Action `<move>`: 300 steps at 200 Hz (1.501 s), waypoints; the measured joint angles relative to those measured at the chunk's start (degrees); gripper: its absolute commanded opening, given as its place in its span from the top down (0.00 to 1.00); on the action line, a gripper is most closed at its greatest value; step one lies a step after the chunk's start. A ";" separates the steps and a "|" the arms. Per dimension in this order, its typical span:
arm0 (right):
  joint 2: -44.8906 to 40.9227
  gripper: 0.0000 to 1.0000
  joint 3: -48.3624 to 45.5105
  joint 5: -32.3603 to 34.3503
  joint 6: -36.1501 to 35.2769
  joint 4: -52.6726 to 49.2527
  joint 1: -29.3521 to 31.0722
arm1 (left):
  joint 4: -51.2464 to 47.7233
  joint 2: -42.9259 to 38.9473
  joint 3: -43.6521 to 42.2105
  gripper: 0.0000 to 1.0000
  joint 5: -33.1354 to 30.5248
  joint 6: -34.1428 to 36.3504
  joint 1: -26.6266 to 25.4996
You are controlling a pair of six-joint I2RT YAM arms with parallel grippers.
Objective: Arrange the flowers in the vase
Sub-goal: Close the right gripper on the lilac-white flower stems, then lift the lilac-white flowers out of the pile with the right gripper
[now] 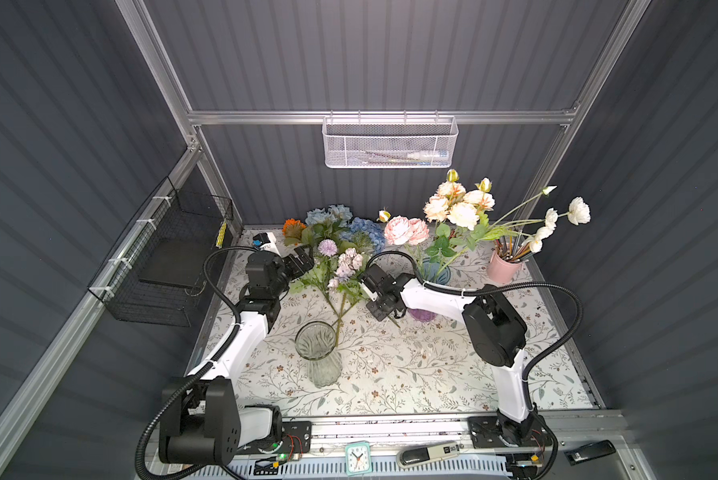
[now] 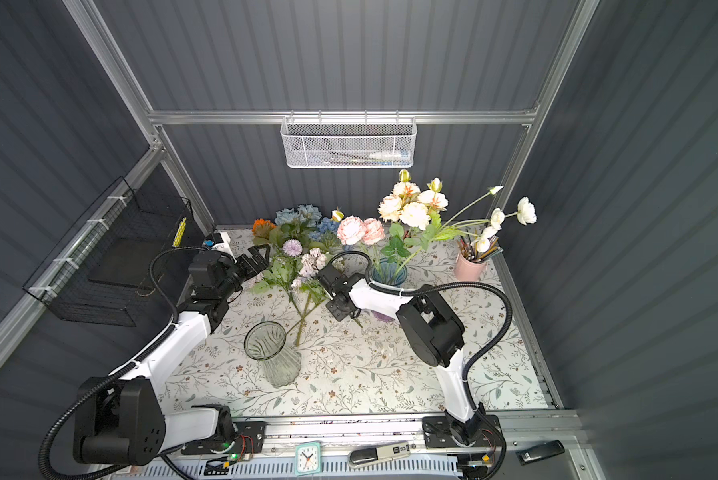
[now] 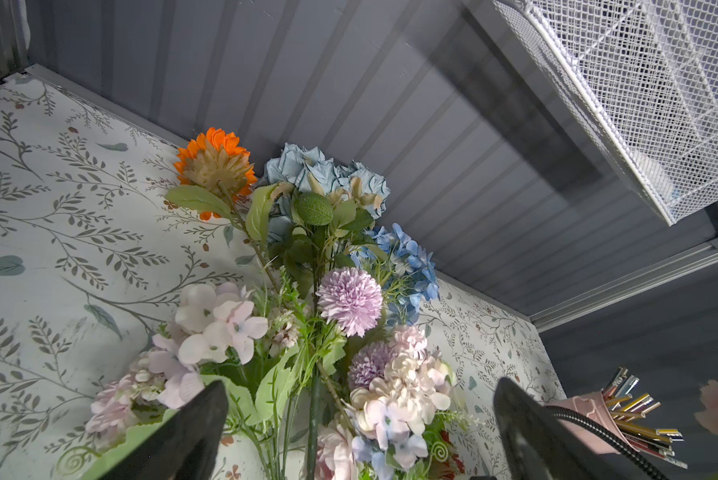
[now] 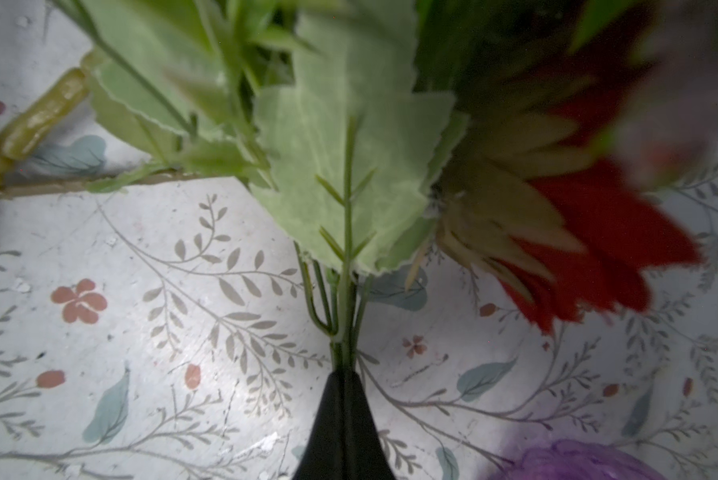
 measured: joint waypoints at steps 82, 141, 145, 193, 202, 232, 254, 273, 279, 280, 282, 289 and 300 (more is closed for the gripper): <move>-6.80 0.72 -2.08 -11.98 7.21 -1.14 -0.09 | 0.02 -0.02 0.00 0.00 0.00 0.00 0.00; -3.50 0.55 -1.20 -3.39 3.87 -2.34 -0.09 | 0.00 -0.07 0.00 0.00 0.00 0.00 0.00; -3.17 0.54 -1.20 -2.95 3.65 -2.36 -0.09 | 0.02 -0.07 0.00 0.00 0.00 0.00 0.00; -0.09 0.52 0.11 -1.14 2.84 -2.12 -0.09 | 0.02 -0.07 0.00 0.00 0.02 -0.02 0.00; 0.48 0.53 0.55 -1.03 2.84 -1.81 -0.09 | 0.02 -0.07 0.00 0.00 0.02 -0.02 0.00; 2.05 0.62 1.22 -0.61 2.60 -0.72 -0.09 | 0.02 -0.07 0.00 0.00 0.02 0.00 0.00; 2.32 0.82 1.22 -0.42 2.82 -0.28 -0.09 | 0.02 -0.07 0.00 0.00 0.02 -0.02 0.00; 2.29 1.00 1.22 -0.35 2.12 0.22 -0.09 | -0.02 -0.22 0.00 0.00 0.00 0.00 0.00; 2.25 1.00 1.22 -0.44 2.10 0.24 -0.09 | -0.02 -0.33 0.00 0.00 0.00 0.00 0.00; 2.23 1.00 1.20 -0.42 2.36 0.28 -0.09 | -0.02 -0.33 0.00 0.00 0.00 0.00 0.00; 2.21 1.00 1.20 -0.42 2.29 0.28 -0.09 | -0.02 -0.33 0.00 0.00 -0.02 0.00 0.00; 1.95 1.00 1.07 -0.52 2.19 0.37 -0.09 | -0.02 -0.46 0.00 0.00 -0.02 0.00 0.00; 1.18 1.00 0.72 -0.76 2.21 0.44 -0.09 | -0.04 -0.68 0.00 0.00 -0.02 0.02 0.00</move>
